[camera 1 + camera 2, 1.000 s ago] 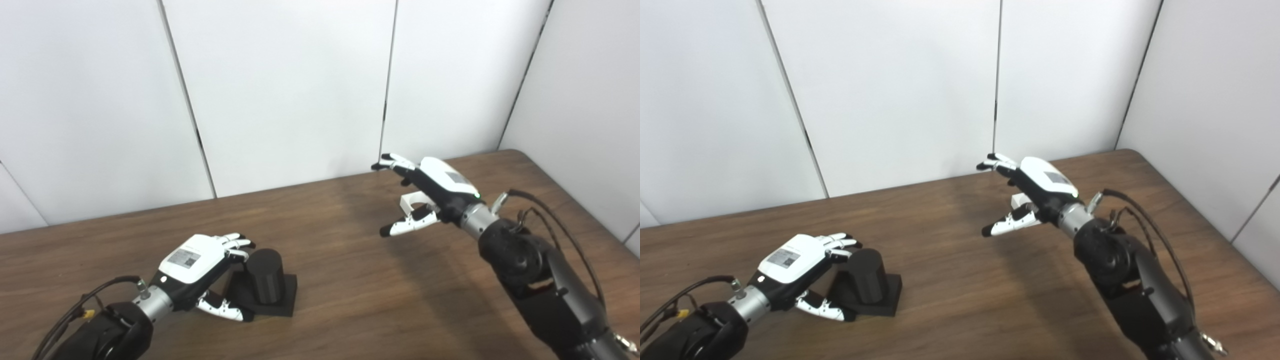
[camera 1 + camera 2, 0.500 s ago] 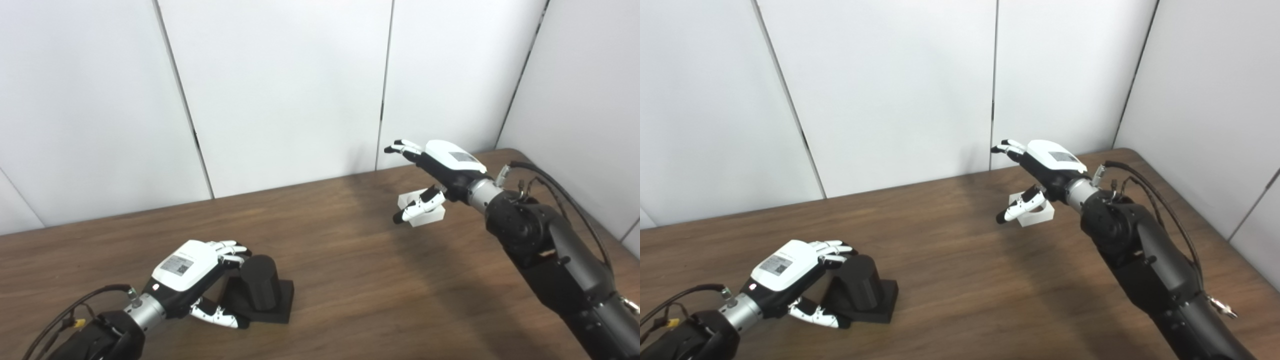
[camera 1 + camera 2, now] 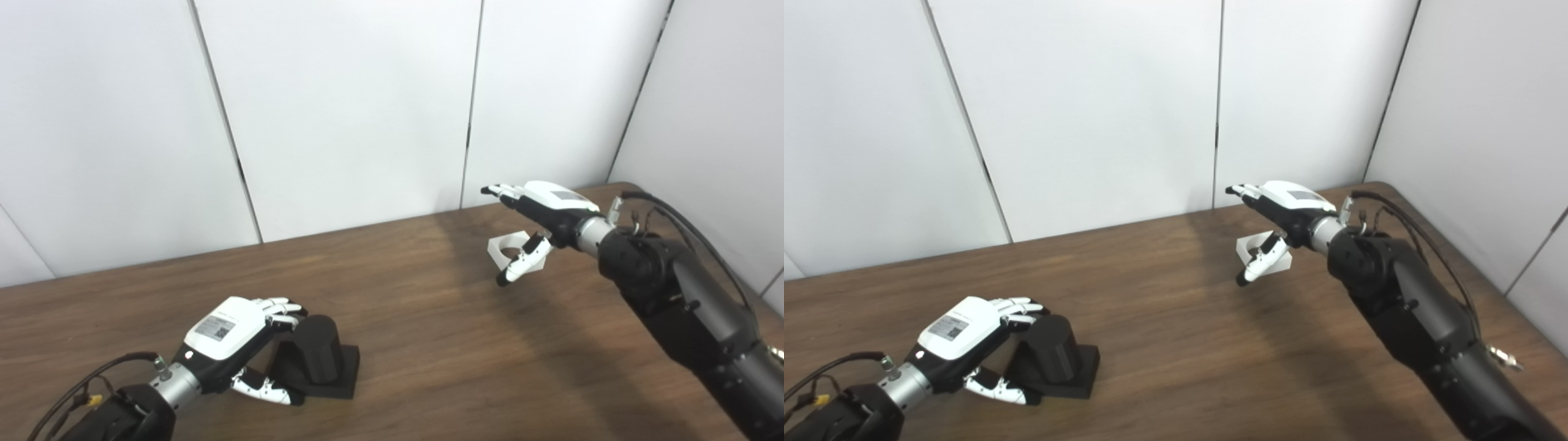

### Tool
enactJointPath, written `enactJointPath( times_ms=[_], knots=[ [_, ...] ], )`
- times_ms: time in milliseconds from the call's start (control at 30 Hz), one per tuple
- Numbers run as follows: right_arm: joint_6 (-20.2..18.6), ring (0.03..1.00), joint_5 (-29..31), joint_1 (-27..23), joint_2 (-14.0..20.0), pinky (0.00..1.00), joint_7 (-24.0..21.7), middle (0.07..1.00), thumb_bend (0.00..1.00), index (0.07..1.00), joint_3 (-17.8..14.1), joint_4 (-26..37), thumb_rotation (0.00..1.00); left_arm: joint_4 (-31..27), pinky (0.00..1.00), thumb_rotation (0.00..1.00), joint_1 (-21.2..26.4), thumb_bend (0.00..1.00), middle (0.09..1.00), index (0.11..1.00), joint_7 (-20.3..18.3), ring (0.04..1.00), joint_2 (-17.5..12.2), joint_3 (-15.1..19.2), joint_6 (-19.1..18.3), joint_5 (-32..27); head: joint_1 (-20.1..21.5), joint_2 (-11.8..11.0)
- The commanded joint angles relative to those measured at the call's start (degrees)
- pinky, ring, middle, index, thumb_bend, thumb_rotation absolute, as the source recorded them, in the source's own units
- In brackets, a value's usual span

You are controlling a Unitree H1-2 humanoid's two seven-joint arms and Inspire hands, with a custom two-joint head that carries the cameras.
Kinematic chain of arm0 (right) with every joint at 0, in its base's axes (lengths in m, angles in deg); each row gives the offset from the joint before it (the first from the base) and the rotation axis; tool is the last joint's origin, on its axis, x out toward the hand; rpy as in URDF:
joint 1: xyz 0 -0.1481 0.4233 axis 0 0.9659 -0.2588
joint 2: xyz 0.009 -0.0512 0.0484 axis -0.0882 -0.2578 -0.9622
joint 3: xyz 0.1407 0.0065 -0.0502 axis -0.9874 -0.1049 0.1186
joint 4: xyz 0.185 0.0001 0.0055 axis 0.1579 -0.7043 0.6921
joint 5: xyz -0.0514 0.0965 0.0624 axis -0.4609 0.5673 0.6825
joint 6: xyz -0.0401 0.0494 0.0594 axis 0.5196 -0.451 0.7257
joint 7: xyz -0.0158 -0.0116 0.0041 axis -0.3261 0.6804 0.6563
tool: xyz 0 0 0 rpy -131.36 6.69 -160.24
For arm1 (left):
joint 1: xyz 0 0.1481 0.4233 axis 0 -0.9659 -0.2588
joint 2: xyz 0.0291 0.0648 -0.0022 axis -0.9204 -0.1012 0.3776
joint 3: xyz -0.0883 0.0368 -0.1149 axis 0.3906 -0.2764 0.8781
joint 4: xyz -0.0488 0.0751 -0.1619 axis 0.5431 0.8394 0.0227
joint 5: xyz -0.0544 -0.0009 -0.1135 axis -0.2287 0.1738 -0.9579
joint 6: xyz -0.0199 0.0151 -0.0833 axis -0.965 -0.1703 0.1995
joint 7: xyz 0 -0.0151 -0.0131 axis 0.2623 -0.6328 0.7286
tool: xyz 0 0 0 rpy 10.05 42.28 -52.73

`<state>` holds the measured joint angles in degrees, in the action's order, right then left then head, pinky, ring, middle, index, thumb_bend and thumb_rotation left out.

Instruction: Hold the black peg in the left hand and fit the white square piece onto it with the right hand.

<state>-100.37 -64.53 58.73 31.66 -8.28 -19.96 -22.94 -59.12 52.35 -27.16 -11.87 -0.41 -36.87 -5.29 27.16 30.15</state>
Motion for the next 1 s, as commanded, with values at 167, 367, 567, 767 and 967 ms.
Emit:
enactJointPath(
  times_ms=[167, 367, 567, 767, 967],
  knots=[
    [-3.2, 1.000, -5.1, -5.6, 4.2, 1.00, -4.8, 1.000, 1.00, 1.000, 3.1, -1.2, 0.27, 1.7, 0.77, 0.06, -3.0, 0.52, 0.836, 0.490, -4.9, 0.864, -2.4, -2.4, 1.7, 3.7, 0.4, 0.2],
    [-3.1, 1.000, -6.3, -7.3, 4.9, 1.00, -5.7, 1.000, 1.00, 0.984, 4.4, -3.8, 0.25, 1.7, 0.79, 0.06, -2.9, 0.52, 0.839, 0.490, -5.5, 0.870, -2.4, -2.6, 1.4, 3.9, 0.0, 0.2],
    [-1.7, 1.000, -6.7, -8.5, 4.8, 1.00, -4.4, 1.000, 1.00, 0.980, 5.0, -7.4, 0.24, 1.7, 0.78, 0.06, -3.0, 0.52, 0.839, 0.490, -5.2, 0.869, -2.4, -2.5, 1.5, 3.9, -0.1, 0.1],
    [-0.4, 1.000, -7.4, -9.9, 4.0, 1.00, -2.1, 1.000, 0.94, 0.955, 6.3, -11.9, 0.20, 1.5, 0.79, 0.06, -3.1, 0.52, 0.842, 0.490, -5.8, 0.873, -2.5, -2.5, 1.2, 3.8, -0.4, 0.1],
    [0.6, 1.000, -6.5, -11.1, 2.2, 0.99, 1.3, 1.000, 0.88, 0.935, 6.6, -16.0, 0.19, 1.3, 0.78, 0.06, -3.4, 0.52, 0.843, 0.490, -5.2, 0.872, -2.6, -2.4, 1.6, 3.9, -0.9, 0.1]
  ],
)
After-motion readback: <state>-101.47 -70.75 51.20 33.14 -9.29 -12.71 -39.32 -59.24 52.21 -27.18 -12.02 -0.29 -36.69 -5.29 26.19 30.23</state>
